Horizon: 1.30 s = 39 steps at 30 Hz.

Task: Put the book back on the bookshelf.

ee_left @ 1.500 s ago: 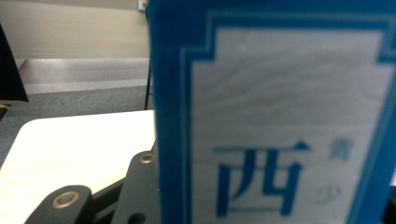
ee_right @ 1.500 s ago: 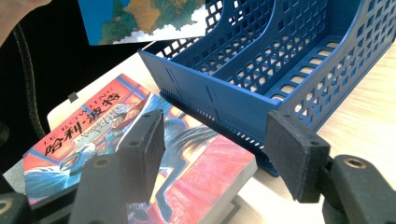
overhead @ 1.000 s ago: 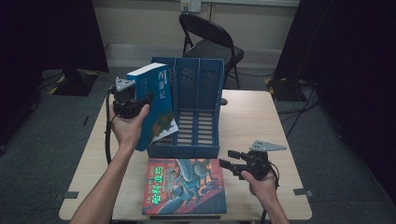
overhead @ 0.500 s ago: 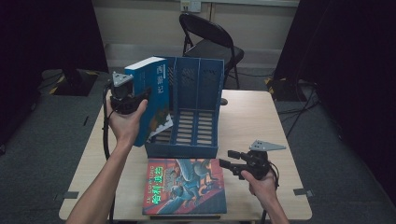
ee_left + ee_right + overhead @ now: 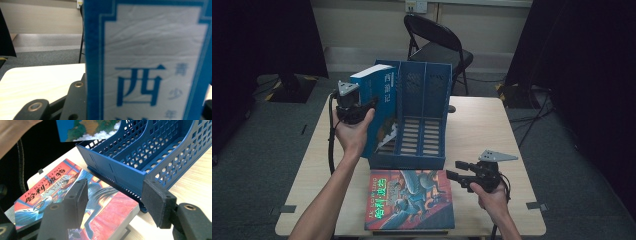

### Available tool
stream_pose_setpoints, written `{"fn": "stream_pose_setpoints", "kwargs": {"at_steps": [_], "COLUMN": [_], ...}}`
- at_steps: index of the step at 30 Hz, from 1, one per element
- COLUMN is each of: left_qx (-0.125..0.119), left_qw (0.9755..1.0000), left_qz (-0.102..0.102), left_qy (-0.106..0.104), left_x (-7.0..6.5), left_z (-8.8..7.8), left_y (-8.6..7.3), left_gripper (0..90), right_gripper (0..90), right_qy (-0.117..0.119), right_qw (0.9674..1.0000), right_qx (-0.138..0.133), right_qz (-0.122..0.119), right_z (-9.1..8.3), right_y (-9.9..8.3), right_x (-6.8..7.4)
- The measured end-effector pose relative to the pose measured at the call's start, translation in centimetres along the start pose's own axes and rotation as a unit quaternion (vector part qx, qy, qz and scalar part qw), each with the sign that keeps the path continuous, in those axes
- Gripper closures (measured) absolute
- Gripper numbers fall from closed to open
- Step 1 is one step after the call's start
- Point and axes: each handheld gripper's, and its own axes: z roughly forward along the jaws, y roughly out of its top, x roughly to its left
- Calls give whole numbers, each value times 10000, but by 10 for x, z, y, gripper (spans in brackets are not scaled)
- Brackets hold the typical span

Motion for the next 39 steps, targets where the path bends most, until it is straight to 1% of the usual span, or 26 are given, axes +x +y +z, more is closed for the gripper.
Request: {"fn": "stream_pose_setpoints", "kwargs": {"at_steps": [2, 4, 6, 7, 9, 12, 13, 15, 17, 18, 19, 21, 22, 23, 28, 30, 31, 35, 37, 39], "left_qx": [-29, -63, -77, -84, -88, -86, -46, -77, -83, -67, -102, -87, -88, -47, 0, -9, -46, -86, -91, -32], "left_qw": [10000, 9999, 9999, 9999, 9999, 9999, 9999, 9999, 9999, 9999, 9999, 9999, 9999, 9999, 10000, 10000, 10000, 10000, 9999, 9998], "left_qz": [-13, -120, -138, -78, -91, -70, -60, 46, 70, 29, 10, 56, 114, 137, 27, -10, 13, -24, 104, 179], "left_qy": [44, 46, 42, 65, 114, 107, 98, 112, 112, 76, 46, 6, 21, -1, -41, -23, -26, -28, -21, 10], "left_x": [-1, 2, 2, 2, 2, 3, 2, 1, -1, 0, 0, -1, -2, -2, 3, 4, 5, 6, 5, 3], "left_z": [4, 11, 13, 15, 20, 25, 27, 31, 34, 35, 36, 39, 40, 42, 48, 49, 48, 46, 45, 44], "left_y": [0, -1, 0, 0, 0, 0, 0, -2, -5, -6, -9, -14, -16, -17, -25, -29, -32, -35, -39, -42], "left_gripper": [619, 618, 618, 619, 618, 619, 619, 619, 618, 618, 618, 618, 618, 618, 617, 618, 618, 617, 616, 616], "right_gripper": [379, 379, 379, 379, 379, 379, 379, 379, 380, 380, 380, 380, 380, 380, 380, 381, 381, 383, 383, 383], "right_qy": [-6, -3, 10, 0, 4, 8, 6, 4, 12, 3, 10, -4, 3, -7, -10, -14, -7, -19, -3, 5], "right_qw": [10000, 10000, 10000, 10000, 10000, 10000, 10000, 10000, 10000, 10000, 10000, 10000, 10000, 10000, 10000, 10000, 10000, 10000, 10000, 10000], "right_qx": [-7, -4, -8, -10, -16, -6, -5, 6, 14, 19, 18, 23, 22, 19, 32, 33, 16, 41, 52, 57], "right_qz": [11, 14, -4, 4, 17, 12, 17, 15, 22, 25, 21, 19, 20, 24, 51, 49, 47, 57, 50, 45], "right_z": [-1, -2, -3, -3, -3, -3, -3, -2, -2, -2, -2, -2, -3, -3, -3, -3, -3, -3, -2, -1], "right_y": [0, -1, -1, -1, -1, -1, -1, -2, -2, -2, -3, -3, -3, -3, -4, -4, -4, -5, -5, -4], "right_x": [-1, -1, 0, -1, -1, -1, -2, -2, -3, -2, -2, -2, -2, -3, -3, -4, -4, -5, -4, -4]}}
